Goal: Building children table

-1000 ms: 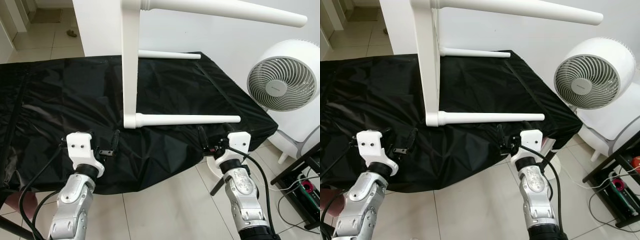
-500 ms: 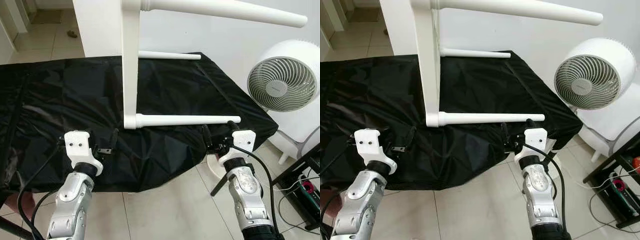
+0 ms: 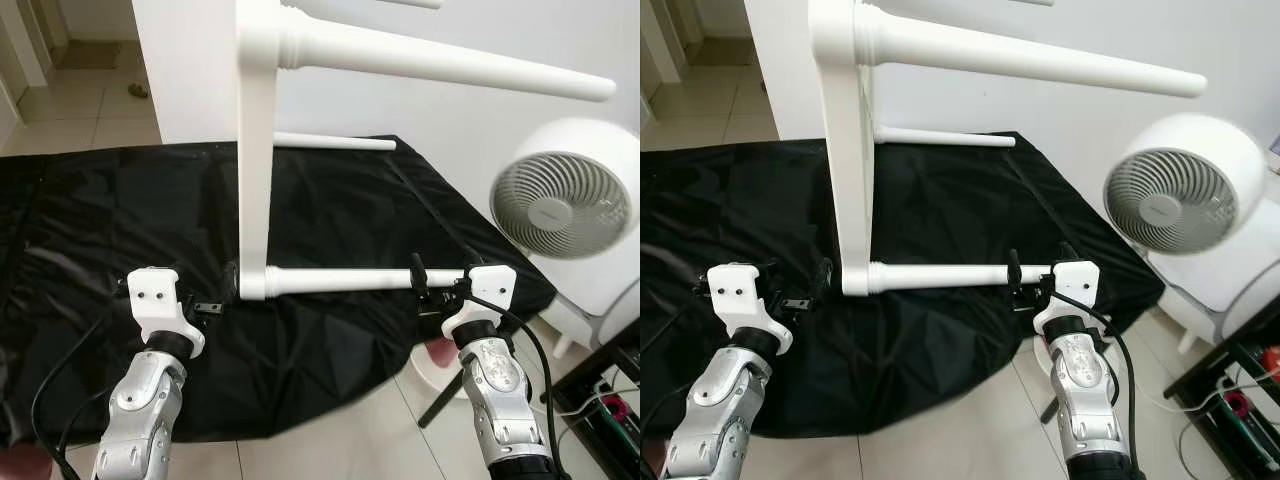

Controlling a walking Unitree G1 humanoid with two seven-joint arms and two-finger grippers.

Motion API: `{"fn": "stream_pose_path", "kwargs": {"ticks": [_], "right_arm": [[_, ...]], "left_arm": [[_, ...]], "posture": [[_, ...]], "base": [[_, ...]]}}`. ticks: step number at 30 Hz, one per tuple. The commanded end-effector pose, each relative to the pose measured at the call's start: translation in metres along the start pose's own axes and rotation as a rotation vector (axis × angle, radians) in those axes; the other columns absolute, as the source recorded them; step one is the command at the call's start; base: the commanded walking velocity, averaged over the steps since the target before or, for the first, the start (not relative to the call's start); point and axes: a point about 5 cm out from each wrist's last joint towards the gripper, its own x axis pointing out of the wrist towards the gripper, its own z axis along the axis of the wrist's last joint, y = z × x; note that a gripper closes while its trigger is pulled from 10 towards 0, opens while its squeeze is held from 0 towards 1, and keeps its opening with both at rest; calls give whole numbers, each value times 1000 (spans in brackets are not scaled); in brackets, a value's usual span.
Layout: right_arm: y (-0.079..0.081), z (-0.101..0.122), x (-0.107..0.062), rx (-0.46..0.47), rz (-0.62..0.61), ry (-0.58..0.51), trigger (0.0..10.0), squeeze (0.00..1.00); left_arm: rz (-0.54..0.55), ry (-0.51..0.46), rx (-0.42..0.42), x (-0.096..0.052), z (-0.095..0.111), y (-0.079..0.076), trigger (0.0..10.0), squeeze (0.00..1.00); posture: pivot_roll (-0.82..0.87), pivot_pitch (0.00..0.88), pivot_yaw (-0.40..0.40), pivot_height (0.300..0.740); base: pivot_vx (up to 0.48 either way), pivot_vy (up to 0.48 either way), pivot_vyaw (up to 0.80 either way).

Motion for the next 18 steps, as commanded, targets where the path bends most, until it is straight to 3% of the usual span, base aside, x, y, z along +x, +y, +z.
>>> {"fn": "stream_pose_path", "kwargs": {"ticks": [1,12,18], "right_arm": [[-2,-3,0,-2,5,15,10000,0],[-1,-4,1,-4,24,18,10000,0],[0,-4,0,-4,34,19,10000,0]], "left_arm": [[29,0,1,-1,2,1,10000,0],[63,11,-13,-7,-2,3,10000,0],[16,23,-12,-11,-4,-4,10000,0]], "posture": [[59,0,-40,740],[68,0,-47,740],[74,0,-50,740]], "base": [[337,0,0],[31,0,0],[0,0,0]]}}
